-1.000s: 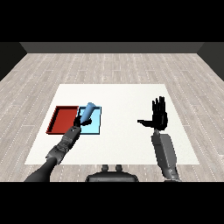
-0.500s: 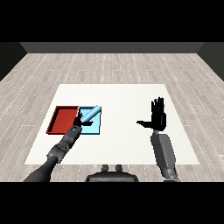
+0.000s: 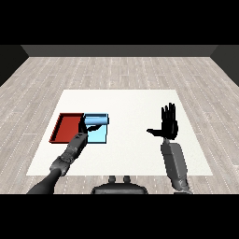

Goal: Pick the blue can and put it in the blue box

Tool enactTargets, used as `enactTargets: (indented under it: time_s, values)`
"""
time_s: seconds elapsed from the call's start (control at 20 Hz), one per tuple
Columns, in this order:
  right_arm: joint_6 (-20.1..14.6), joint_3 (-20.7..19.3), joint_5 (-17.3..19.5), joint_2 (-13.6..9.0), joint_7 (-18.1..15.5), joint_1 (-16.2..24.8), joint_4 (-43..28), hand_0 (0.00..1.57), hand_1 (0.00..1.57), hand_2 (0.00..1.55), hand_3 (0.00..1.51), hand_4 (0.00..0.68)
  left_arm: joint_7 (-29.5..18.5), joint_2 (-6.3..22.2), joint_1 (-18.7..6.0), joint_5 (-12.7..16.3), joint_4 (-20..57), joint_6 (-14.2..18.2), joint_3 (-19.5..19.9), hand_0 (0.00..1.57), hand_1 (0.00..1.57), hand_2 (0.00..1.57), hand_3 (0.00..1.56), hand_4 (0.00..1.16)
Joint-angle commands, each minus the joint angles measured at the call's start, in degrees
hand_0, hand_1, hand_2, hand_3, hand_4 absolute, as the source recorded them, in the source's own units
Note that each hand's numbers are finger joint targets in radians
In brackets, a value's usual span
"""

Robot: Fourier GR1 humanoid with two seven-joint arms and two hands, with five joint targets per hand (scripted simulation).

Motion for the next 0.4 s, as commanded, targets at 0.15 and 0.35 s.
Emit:
enactTargets:
  time_s: [0.15, 0.35]
  values:
    - [0.37, 1.07, 0.58, -0.93, 1.74, 0.77, -2.44, 0.0, 0.0, 0.0, 0.0, 0.0, -16.95, -1.23, 1.29, 4.37, -15.39, -14.56, 3.49, 0.0, 0.0, 0.0, 0.0, 0.0]
    - [3.34, 3.0, 2.29, -1.8, 0.48, 6.09, -1.29, 0.0, 0.0, 0.0, 0.0, 0.0, -20.99, -1.09, 7.04, 4.94, -24.36, -21.33, 1.8, 0.0, 0.0, 0.0, 0.0, 0.0]
